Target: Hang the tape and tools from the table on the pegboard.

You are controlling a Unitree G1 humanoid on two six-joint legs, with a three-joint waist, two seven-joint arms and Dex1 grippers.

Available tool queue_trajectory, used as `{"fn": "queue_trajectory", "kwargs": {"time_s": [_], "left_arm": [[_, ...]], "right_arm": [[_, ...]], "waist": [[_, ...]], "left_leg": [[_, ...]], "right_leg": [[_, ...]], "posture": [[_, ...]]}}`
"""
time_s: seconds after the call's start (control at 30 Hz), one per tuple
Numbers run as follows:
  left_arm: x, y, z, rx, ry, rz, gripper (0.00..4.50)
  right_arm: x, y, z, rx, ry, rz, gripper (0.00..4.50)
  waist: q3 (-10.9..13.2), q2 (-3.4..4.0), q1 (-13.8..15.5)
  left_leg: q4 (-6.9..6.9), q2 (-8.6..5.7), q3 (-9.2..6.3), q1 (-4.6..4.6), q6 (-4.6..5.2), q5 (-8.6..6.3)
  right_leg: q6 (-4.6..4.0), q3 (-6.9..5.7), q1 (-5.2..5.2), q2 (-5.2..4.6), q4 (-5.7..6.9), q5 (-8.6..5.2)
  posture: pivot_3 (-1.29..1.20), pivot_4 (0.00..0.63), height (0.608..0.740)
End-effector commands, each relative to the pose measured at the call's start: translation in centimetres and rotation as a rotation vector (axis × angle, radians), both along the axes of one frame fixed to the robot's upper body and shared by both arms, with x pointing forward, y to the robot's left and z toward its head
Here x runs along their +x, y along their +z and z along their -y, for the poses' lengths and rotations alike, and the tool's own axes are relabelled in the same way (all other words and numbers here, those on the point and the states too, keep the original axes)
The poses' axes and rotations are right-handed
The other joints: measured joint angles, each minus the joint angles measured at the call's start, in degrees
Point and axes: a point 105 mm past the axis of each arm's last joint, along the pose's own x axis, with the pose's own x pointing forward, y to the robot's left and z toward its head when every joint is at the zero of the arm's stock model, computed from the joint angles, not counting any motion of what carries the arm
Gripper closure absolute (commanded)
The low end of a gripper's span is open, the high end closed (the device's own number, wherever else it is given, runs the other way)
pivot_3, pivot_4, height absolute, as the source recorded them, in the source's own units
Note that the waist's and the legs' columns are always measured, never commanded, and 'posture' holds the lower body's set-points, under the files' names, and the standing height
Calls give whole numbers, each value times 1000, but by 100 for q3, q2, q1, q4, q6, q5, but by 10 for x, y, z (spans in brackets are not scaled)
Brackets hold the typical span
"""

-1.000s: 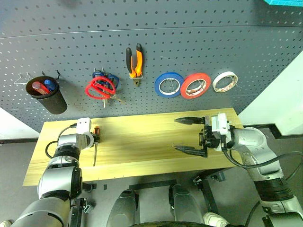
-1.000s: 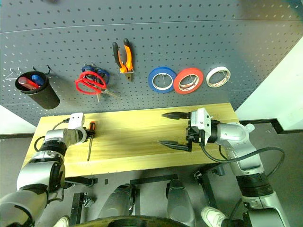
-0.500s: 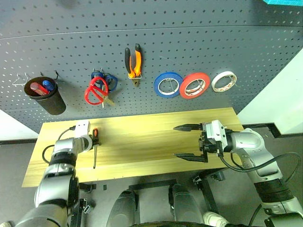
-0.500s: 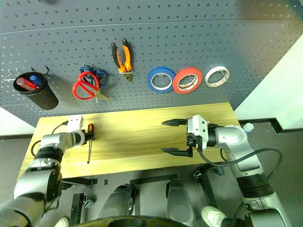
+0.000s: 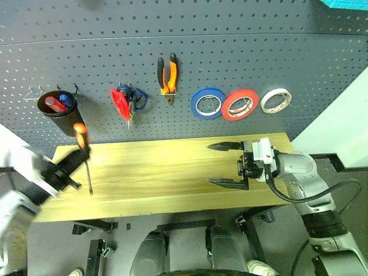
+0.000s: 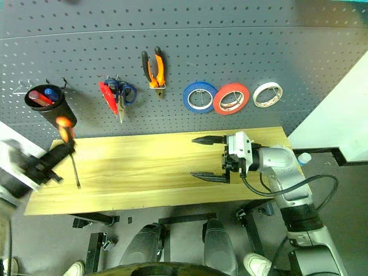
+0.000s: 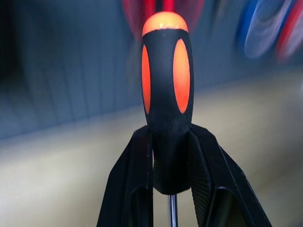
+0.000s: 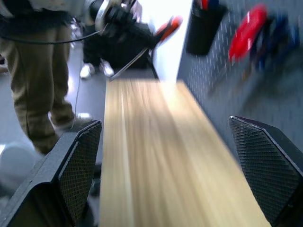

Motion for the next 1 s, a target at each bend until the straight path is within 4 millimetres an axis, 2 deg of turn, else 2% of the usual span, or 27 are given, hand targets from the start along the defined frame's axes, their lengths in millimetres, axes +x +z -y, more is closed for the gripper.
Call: {"fn": "queue_trajectory", "kwargs": {"time_s": [0.03, 0.17, 0.27, 0.33, 0.47, 0.6, 0.77, 1.0], "left_arm": [[-17, 80, -9, -58, 8, 321, 3864], [-19, 126, -20, -93, 24, 474, 3864], [-18, 154, -27, -111, 47, 572, 3864], [-13, 163, -33, -70, 93, 601, 3864], [1, 168, -47, 68, 201, 619, 3864], [22, 157, -60, 190, 320, 608, 3864], [46, 127, -58, 274, 320, 556, 3864], [71, 89, -63, 278, 305, 465, 3864]], "right_arm": [[5, 34, -5, 160, -9, 80, 0], [2, 60, -13, 264, 29, 89, 0], [2, 67, -15, 285, 37, 84, 0], [2, 66, -15, 281, 35, 81, 0], [2, 61, -13, 264, 25, 73, 0], [3, 59, -12, 263, 10, 71, 0], [2, 55, -11, 252, -1, 69, 0], [1, 54, -8, 246, -17, 68, 0]], "waist": [[0, -1, -30], [-4, 3, -53], [-5, 1, -51], [-8, 0, -52], [-10, 1, -53], [-12, -1, -54], [-13, -2, -51], [-17, -7, -72]], "left_leg": [[2, 0, 0, -2, 0, 0], [1, -3, 7, 0, 2, -1], [-7, -2, 6, -3, 3, -1], [-8, -1, 5, -2, 2, -1], [-11, -1, 11, 1, 2, -1], [-15, -1, 11, 0, 3, -1], [-16, -1, 11, -2, 2, -1], [-16, -1, 11, -3, 3, 0]], "right_leg": [[1, 0, 0, 0, 0, 1], [8, 7, 2, 0, -4, 20], [12, 6, -9, 2, 5, 20], [12, 5, -10, 5, 4, 21], [12, 7, -8, 5, 1, 20], [11, 7, -10, 5, 2, 21], [13, 7, -11, 5, -1, 22], [13, 7, -13, 5, 0, 23]], "posture": [[53, 122, 740], [47, 116, 740], [42, 110, 740], [40, 104, 740], [40, 104, 740], [27, 95, 740], [24, 91, 740], [11, 87, 740]]}}
